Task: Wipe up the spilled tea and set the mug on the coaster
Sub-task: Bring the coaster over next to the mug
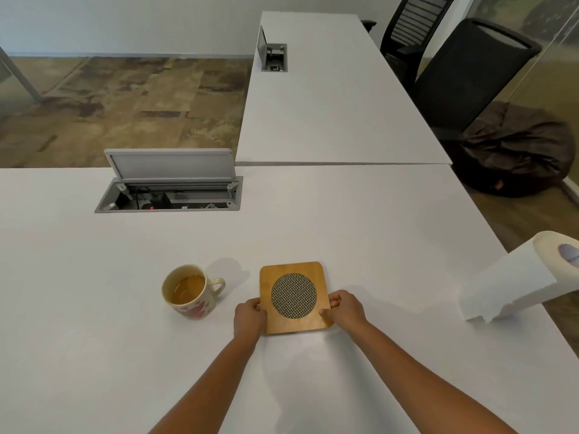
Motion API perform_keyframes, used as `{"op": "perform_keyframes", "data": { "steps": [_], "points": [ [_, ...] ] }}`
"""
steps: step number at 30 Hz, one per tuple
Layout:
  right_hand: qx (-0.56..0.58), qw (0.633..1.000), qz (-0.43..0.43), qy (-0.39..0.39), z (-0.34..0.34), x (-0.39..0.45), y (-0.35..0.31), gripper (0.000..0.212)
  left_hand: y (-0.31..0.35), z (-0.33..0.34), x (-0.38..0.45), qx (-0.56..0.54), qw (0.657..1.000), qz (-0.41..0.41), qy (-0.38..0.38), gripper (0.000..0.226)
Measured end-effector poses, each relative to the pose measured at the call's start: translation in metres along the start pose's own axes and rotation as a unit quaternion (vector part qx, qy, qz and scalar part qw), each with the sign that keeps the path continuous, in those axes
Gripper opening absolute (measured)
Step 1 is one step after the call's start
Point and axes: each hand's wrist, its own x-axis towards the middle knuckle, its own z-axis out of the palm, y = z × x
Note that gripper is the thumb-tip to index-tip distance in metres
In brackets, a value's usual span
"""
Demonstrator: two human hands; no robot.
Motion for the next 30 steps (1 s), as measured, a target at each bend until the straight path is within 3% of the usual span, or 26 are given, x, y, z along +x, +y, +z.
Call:
{"op": "perform_keyframes", "data": {
  "steps": [22,30],
  "points": [
    [-0.006,1.0,-0.026,0.017,0.0,-0.01,0.009,0.041,-0.001,0.009,-0.004,0.07,0.997,0.026,0.0,0.039],
    [-0.031,0.998,-0.044,0.043,-0.004,-0.017,0.011,0.03,-0.009,-0.01,-0.026,0.075,0.99,0.107,0.056,0.037]
  ]
}}
